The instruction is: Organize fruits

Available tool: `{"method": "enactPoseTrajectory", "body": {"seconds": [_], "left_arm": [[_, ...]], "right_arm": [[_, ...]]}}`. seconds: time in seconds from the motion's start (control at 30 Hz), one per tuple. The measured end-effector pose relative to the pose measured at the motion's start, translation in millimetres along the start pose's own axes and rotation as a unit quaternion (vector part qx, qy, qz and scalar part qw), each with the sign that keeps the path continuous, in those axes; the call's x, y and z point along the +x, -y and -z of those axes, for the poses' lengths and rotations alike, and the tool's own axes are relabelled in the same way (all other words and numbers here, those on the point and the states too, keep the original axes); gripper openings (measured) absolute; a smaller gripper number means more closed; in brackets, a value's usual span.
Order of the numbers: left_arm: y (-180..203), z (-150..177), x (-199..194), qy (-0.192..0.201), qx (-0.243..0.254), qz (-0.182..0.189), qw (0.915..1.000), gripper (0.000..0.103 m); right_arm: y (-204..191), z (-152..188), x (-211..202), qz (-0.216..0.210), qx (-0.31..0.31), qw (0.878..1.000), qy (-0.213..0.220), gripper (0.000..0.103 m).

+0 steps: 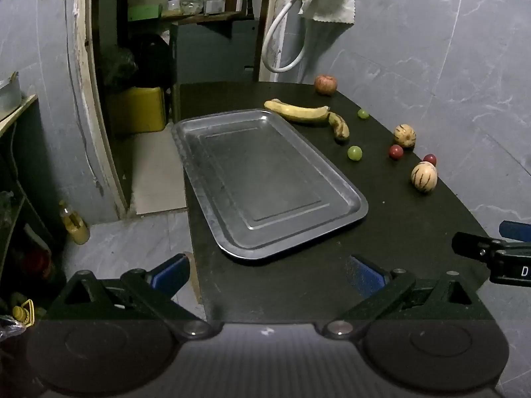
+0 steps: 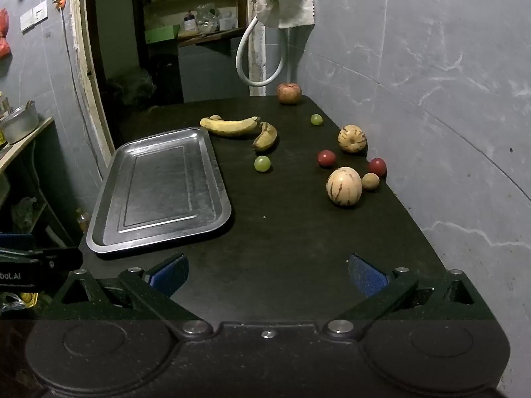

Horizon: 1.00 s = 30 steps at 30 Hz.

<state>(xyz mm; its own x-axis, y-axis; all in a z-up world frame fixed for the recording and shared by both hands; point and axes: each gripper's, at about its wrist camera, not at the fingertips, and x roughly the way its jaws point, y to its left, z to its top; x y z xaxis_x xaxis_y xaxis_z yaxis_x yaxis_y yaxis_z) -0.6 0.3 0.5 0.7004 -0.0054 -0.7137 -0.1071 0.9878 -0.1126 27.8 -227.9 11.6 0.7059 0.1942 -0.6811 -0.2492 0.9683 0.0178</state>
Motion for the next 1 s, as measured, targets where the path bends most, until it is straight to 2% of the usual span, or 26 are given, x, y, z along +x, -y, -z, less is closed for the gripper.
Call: {"method": "enactPoseTrajectory", "body": {"seconds": [1.0], "left_arm": [[-1.9,0.7,7.1,-0.008,-0.001,-0.001,1.0000,0.102]], "right_arm": [[1.0,-0.2,-2.0,0.002,-0.004,1.000,0.000,0.102]]}}
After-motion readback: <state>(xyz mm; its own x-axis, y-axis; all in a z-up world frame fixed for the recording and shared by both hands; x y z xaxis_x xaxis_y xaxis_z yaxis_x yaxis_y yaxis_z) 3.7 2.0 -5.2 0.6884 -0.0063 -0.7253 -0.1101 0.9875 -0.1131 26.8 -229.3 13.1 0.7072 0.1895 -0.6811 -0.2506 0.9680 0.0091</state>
